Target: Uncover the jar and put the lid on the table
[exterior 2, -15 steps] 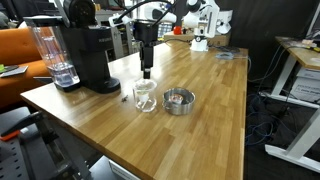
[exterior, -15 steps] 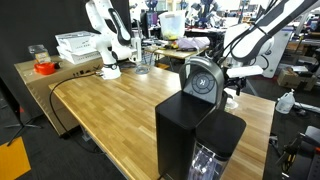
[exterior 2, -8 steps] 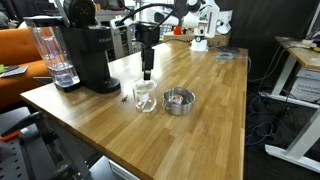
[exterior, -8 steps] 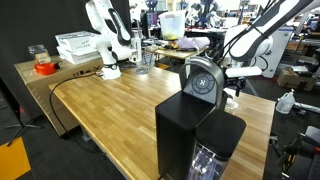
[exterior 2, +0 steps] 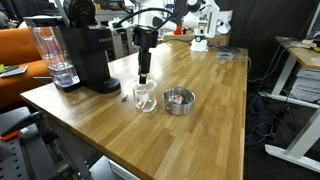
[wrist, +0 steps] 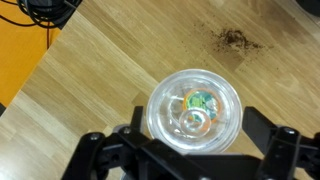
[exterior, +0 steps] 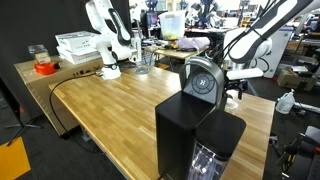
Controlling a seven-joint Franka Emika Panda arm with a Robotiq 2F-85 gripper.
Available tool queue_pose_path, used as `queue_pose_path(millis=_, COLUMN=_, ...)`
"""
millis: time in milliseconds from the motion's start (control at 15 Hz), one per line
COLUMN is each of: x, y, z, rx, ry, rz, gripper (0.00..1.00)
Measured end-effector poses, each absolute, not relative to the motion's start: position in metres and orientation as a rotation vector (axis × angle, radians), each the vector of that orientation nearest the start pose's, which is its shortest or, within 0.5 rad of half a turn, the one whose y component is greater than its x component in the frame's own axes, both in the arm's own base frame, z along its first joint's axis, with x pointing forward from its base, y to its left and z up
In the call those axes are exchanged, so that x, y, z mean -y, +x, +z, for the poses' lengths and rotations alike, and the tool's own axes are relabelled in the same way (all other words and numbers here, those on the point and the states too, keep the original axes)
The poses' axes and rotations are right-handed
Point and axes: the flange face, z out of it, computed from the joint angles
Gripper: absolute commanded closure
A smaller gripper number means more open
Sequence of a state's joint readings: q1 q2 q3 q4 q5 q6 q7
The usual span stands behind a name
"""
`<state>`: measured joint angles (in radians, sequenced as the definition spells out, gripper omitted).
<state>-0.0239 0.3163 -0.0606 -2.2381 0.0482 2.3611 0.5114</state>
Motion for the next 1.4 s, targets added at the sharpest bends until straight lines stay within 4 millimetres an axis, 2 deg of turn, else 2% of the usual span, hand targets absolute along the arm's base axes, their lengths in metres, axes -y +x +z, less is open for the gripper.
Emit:
queue_pose_path(millis=400, x=0.026, y=0.519, z=0.207, rx=-0.927, ry=-3.026, rz=0.358, gripper=0.0)
queue_pose_path(millis=1000, x=0.03, y=0.518, z=0.207, rx=-0.939, ry=-3.025, rz=0.378, gripper=0.0)
queue_pose_path(millis=1400, x=0.039, y=0.526, z=0.211, rx=-0.955, ry=-3.023, rz=0.352, gripper=0.0)
